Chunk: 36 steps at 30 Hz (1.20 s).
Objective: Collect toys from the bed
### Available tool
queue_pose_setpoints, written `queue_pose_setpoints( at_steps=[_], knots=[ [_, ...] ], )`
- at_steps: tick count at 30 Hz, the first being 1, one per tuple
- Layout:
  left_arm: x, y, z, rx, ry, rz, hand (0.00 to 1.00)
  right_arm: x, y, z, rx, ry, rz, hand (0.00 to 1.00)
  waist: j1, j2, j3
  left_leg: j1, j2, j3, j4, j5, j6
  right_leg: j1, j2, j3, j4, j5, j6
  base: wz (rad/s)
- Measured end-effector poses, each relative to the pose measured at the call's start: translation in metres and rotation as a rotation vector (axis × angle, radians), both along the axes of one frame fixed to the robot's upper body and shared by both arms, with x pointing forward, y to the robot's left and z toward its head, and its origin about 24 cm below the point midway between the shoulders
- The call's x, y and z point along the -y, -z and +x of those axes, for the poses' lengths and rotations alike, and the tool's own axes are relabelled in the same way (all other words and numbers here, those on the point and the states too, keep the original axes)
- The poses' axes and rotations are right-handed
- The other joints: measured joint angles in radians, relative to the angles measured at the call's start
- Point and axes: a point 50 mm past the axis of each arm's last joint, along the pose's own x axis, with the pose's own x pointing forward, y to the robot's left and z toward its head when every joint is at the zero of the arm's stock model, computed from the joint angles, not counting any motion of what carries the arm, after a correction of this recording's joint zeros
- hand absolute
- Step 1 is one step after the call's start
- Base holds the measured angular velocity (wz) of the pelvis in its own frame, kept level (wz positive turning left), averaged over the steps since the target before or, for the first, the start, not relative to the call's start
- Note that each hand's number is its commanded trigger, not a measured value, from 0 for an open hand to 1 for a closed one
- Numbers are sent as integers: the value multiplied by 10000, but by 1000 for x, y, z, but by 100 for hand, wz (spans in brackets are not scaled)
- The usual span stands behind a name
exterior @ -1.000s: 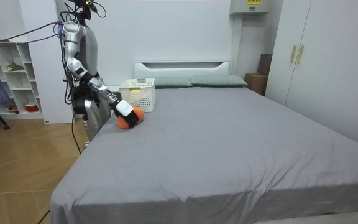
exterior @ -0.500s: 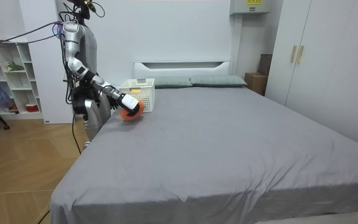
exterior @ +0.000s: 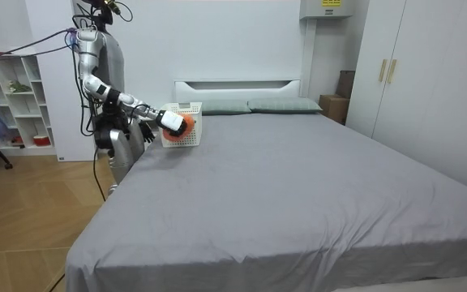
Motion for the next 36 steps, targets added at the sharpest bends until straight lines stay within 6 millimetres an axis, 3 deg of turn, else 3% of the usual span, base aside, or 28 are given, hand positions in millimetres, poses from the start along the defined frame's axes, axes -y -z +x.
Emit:
queue_pose_setpoints(
  at_steps=[7, 12, 15, 19, 23, 26, 29, 32, 36],
  knots=[
    [1, 2, -9, -113, -221, 178, 0, 13, -39, 15, 1802, 578, 110, 100, 26, 144, -68, 293, 6, 124, -111, 2, 2, 183, -17, 56, 3, -2, 3, -5],
    [-2, 1, -12, -72, -630, 213, 0, 23, -83, 23, 3631, 727, 98, 100, 38, 168, -75, 325, 9, 149, -128, 4, 0, 189, 16, 79, 6, -2, 3, -3],
    [-1, 2, -12, -76, -621, 196, 0, 22, -94, 24, 4090, 628, 177, 100, 60, 172, -74, 358, 10, 151, -150, 4, 0, 214, 14, 70, 5, -2, 3, 0],
    [0, 2, -13, -86, -623, 167, 0, 20, -93, 24, 3888, 420, 209, 100, 106, 175, -69, 343, 3, 146, -162, 4, 1, 209, 13, 46, 6, -2, 3, 0],
    [0, 2, -15, -136, -644, 170, 0, 11, -95, 28, 3815, -102, 220, 100, 135, 168, -62, 334, 8, 141, -167, 3, 0, 183, 3, 53, 10, -2, 3, 0],
    [2, 3, -12, -74, -624, 119, 0, 2, -104, 32, 3962, -583, 240, 100, 360, 137, -48, 305, 8, 142, -190, 3, 0, 169, 18, 46, 7, -3, 5, 0],
    [4, 3, -9, -42, -593, 83, 0, -16, -115, 42, 4128, -1503, 232, 100, 465, -5, -34, 309, 12, 113, -182, 6, -5, 166, 22, -3, -2, -4, 6, 3],
    [4, 3, -5, -20, -574, 67, 0, -30, -118, 42, 4053, -2114, 421, 100, 801, -206, -59, 291, 6, 16, -179, 8, -8, 186, 27, -106, -13, -3, 5, 9],
    [5, 3, -4, -83, -577, 29, 0, -52, -124, 44, 4128, -2868, 825, 100, 1087, -247, -48, 320, -21, -76, -186, 2, 3, 262, -3, -278, -17, -3, 5, 7]
  ],
)
